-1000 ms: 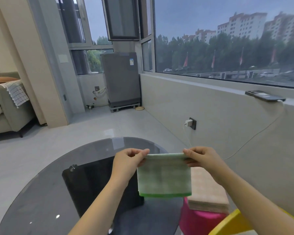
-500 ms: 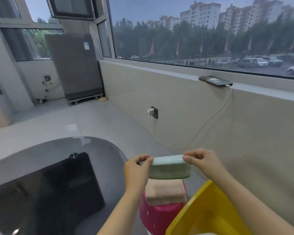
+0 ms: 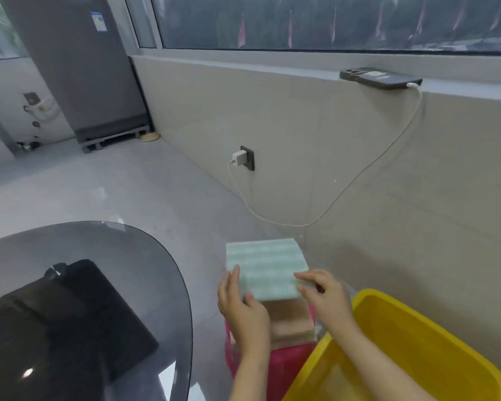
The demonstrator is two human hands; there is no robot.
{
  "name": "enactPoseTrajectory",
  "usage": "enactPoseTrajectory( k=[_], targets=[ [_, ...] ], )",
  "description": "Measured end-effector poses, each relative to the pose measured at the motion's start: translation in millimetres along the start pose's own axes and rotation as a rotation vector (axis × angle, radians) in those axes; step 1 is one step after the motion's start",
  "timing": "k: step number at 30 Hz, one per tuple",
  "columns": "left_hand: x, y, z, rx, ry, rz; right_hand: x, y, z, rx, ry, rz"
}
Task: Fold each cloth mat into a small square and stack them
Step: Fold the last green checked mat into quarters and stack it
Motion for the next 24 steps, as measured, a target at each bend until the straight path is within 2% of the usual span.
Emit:
enactPoseTrajectory(
  k=[3,6,12,19,24],
  targets=[
    [16,-2,44,-0.116,0.018,0.057,10,-19,-42,0.111,-0.085,0.027],
    [20,0,61,-0.169,0.008,0.091,14,-28,-56,0.2,-0.073,0.014],
    [18,9,67,-0.064,0.029,0.062,18,-35,-52,0.229,-0.059,-0.004],
    [19,10,76,-0.154,-0.021,0.048,21,-40,-58,0.262,-0.111,-0.002],
    [18,13,81,-0.137,-0.011,0.05,22,-40,-61,0.252,-0.153,0.001]
  ],
)
Point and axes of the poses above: each hand's wrist, its own x-axis away from the middle knuckle, its own y-axis out of the back of the hand, z = x × y, the point moved 4 cm from there along -x, towards the middle knuckle, and after that the axes turned 5 degrees about -y, right-handed, at the moved point
